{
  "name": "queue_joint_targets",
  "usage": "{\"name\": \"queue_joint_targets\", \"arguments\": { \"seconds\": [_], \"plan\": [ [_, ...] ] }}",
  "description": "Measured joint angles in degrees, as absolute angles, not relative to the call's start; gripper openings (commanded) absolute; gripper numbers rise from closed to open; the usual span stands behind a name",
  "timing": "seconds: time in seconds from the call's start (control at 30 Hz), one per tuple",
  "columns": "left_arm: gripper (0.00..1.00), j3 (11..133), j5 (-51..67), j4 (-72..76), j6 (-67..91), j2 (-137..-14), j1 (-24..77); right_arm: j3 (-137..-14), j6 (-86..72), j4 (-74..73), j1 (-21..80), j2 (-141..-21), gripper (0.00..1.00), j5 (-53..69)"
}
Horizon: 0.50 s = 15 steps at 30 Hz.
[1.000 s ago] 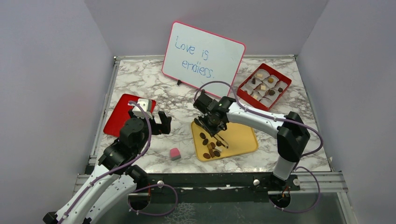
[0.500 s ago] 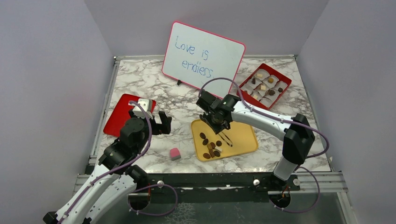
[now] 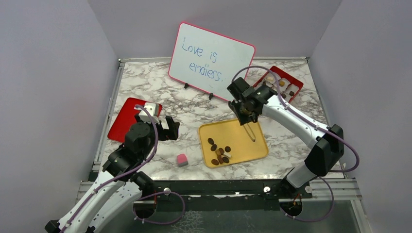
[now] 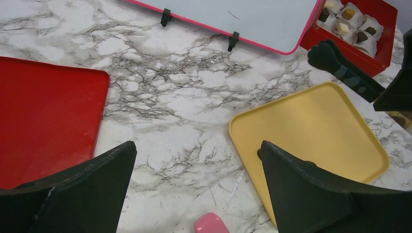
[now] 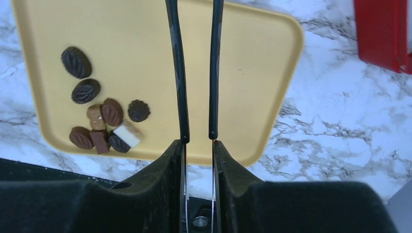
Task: Pack the chocolate
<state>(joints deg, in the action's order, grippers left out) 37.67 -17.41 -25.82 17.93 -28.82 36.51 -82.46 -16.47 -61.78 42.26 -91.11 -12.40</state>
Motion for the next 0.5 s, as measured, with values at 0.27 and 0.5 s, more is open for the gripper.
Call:
{"name": "queue_joint_targets", "arguments": {
  "seconds": [0.27, 0.5],
  "plan": [
    [0.99, 37.5, -16.6, -25.8, 17.9, -28.9, 36.5, -83.2, -16.6, -64.6, 32.3, -89.2, 0.29, -13.0],
    [0.99, 37.5, -15.0, -25.8, 17.9, -29.4, 36.5, -83.4, -16.9, -66.7, 26.0, -88.4, 0.29, -13.2]
  ]
}}
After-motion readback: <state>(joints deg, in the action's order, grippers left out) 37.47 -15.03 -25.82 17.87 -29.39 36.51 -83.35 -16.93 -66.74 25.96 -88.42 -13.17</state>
